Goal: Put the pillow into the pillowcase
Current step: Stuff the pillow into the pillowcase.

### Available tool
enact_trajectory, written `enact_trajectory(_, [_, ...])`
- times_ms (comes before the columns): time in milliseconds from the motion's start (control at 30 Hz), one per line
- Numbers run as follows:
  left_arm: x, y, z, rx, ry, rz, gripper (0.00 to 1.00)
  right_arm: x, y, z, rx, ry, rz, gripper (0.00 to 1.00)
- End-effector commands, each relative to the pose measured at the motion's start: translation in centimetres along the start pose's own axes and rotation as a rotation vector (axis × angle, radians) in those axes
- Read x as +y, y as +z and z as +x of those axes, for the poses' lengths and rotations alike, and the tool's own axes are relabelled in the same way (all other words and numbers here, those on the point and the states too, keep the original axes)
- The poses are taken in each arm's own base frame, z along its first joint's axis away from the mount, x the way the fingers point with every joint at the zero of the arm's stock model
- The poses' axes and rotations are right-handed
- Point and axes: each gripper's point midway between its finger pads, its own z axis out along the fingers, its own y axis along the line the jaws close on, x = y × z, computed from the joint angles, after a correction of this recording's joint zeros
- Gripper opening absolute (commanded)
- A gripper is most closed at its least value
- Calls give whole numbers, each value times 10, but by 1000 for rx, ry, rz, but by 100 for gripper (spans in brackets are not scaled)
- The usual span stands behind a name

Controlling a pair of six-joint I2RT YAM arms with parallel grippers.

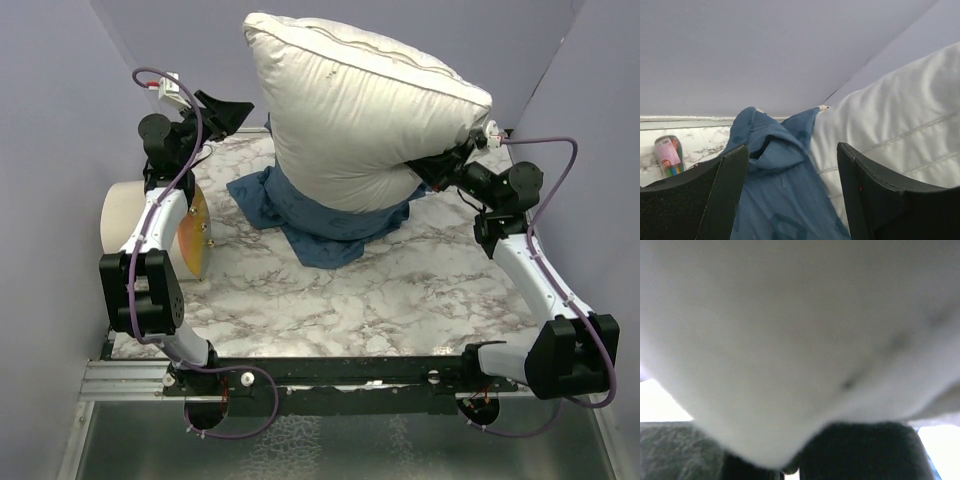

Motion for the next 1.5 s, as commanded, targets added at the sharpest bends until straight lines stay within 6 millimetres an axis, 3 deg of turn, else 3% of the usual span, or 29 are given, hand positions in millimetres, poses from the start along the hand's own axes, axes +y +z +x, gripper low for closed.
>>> enact_trajectory(0, [24,4,16,96,-5,-5,75,0,4,2,19,6,-19,1])
enact_trajectory(100, [42,10,37,164,-78,18,78,-3,6,2,22,4,-19,1])
enact_trajectory(300, [57,32,58,200,-228,30,83,-4,5,6,27,8,-21,1])
enact_trajectory(367, [50,42,61,175,-267,49,89,-4,4,8,28,11,-21,1])
enact_trajectory(567, [29,76,55,98,-416,140,92,-3,3,10,34,15,-25,1])
enact_trajectory(667, [9,87,55,110,-450,215,90,-3,2,9,35,6,-20,1])
enact_trajectory(733, [-7,90,58,133,-447,247,86,-5,2,7,34,3,-13,1])
enact_trajectory(800, [-18,89,59,139,-430,259,74,-6,1,7,33,2,-10,1])
enact_trajectory(833, [-21,88,57,135,-419,261,60,-6,1,7,33,4,-9,1])
enact_trajectory(900, [-23,86,48,111,-382,247,15,-7,1,7,31,8,-12,1])
enact_trajectory(933, [-22,86,42,94,-353,228,2,-6,1,7,30,12,-15,1])
enact_trajectory(1067, [-20,79,-3,-20,-180,161,0,-7,1,5,30,11,-5,1])
enact_trajectory(1200, [-50,62,-39,-140,32,187,0,-18,2,-2,38,9,53,1])
enact_trajectory(1367, [-96,28,-59,-268,206,286,0,-35,7,-22,17,14,128,1])
enact_trajectory(1467, [-108,16,-58,-284,243,314,0,-38,8,-46,-29,-3,146,1])
